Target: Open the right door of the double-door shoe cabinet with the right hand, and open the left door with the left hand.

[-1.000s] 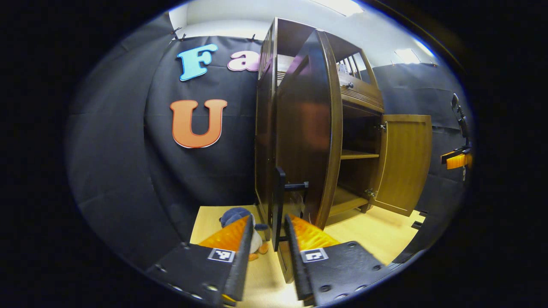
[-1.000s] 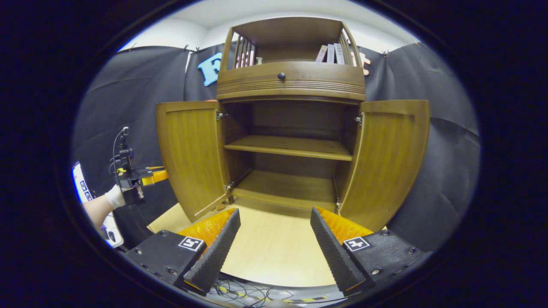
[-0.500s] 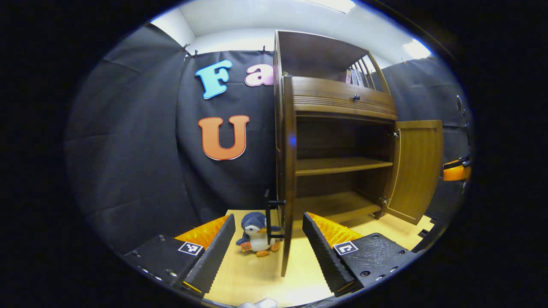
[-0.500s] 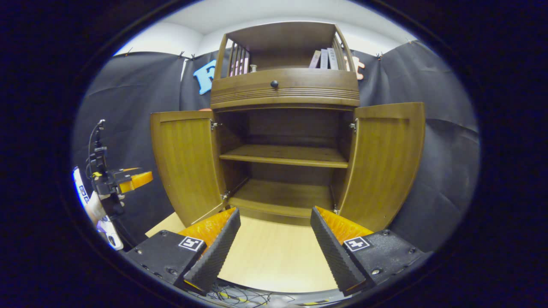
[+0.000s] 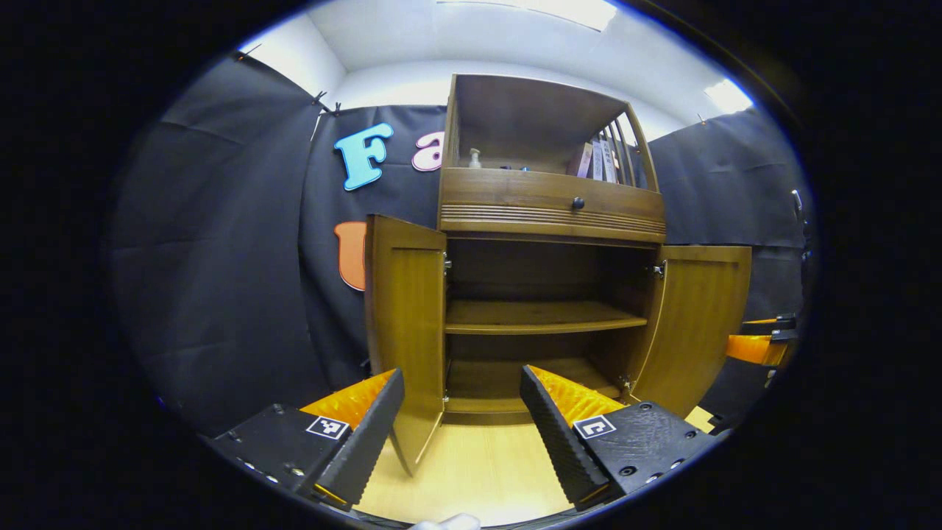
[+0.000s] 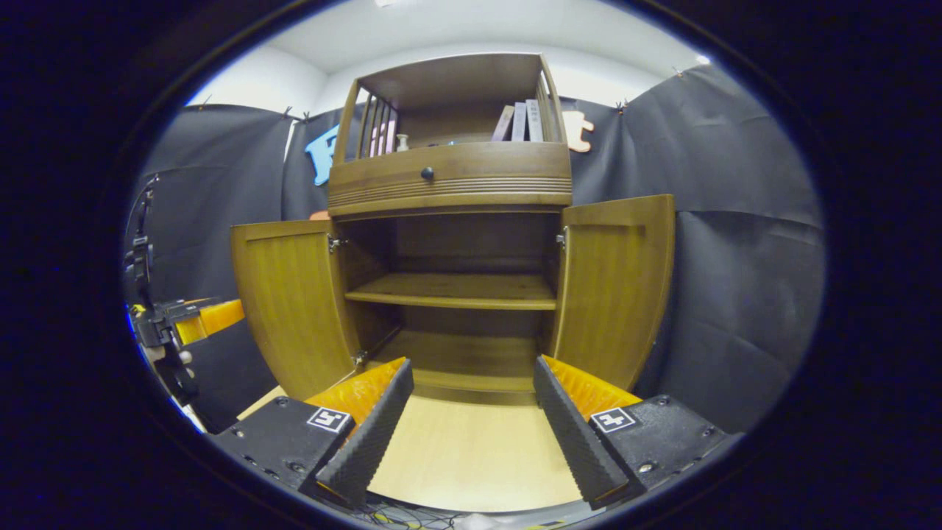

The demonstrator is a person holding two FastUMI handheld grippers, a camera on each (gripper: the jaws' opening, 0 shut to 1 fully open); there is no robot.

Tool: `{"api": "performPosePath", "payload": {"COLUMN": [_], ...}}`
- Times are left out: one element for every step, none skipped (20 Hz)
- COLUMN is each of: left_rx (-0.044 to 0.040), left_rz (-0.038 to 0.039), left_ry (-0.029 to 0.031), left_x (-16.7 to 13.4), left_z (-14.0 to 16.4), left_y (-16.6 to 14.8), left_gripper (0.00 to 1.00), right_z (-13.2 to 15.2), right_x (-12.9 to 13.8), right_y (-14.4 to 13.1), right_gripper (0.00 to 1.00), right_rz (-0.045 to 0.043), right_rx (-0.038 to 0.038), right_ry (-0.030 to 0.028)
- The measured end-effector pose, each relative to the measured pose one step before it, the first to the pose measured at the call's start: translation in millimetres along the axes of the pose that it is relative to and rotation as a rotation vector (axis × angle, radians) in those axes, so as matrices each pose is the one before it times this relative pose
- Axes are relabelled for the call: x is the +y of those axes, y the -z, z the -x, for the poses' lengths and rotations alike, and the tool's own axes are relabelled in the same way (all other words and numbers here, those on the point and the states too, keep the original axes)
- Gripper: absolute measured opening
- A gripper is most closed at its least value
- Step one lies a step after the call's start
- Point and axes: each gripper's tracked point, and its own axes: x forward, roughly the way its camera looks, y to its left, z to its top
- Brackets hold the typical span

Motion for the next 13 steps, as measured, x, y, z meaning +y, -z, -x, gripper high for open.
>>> {"api": "performPosePath", "payload": {"left_rx": [0.00249,-0.00326,0.00733,0.00371,0.00913,0.00391,0.00484,0.01126,0.0065,-0.00103,-0.00504,-0.00225,-0.00343], "left_rz": [-0.00416,0.00143,0.0085,0.00432,0.00152,-0.00411,-0.00387,-0.00037,0.0026,-0.00259,-0.00563,-0.00587,-0.00529], "left_ry": [-0.00957,-0.01214,-0.00279,0.00381,0.00209,0.0012,0.00608,0.00631,0.00513,0.00596,-0.00109,0.00145,0.00148], "left_x": [-8.79,-6.97,-8.81,-9.27,-7.0,-6.74,-7.11,-6.5,-3.8,-3.34,-1.7,-2.04,-2.4], "left_z": [0.56,-1.74,-1.3,-0.84,-0.91,-0.97,-0.33,-1.39,0.17,-0.05,-0.54,0.31,-1.17], "left_y": [-0.01,0.09,1.33,2.51,2.59,2.43,1.26,2.44,1.04,-0.33,-1.65,-3.38,-1.72], "left_gripper": [0.95,0.95,0.95,0.95,0.95,0.95,0.95,0.95,0.95,0.95,0.95,0.95,0.95], "right_z": [-0.1,-2.13,-0.06,-0.22,-0.3,-0.02,-0.77,-3.0,-1.92,0.83,-0.16,-0.99,-1.05], "right_x": [-4.18,-3.48,-3.94,-4.76,-4.5,-4.2,-2.75,-2.08,-2.4,-3.8,-2.37,-1.38,-1.46], "right_y": [-0.3,0.89,0.5,-0.63,-0.57,-0.4,-0.11,-0.45,-0.82,-0.36,-1.79,-0.79,-0.78], "right_gripper": [1.0,1.0,1.0,1.0,1.0,1.0,1.0,1.0,1.0,1.0,1.0,1.0,1.0], "right_rz": [-0.00133,-0.00079,-0.00272,-0.00317,-0.00473,-0.00599,-0.00528,-0.00427,-0.00493,-0.00434,-0.00423,-0.00394,-0.00223], "right_rx": [-0.00178,0.00143,-0.00086,-0.00157,-0.00244,-0.00567,-0.00175,0.00041,-0.00112,-0.00284,-0.00491,-0.00465,-0.00166], "right_ry": [0.00442,0.00536,0.00642,0.0068,0.00834,0.00678,0.00315,0.00507,0.0045,0.00509,0.00388,0.00537,0.00372]}}
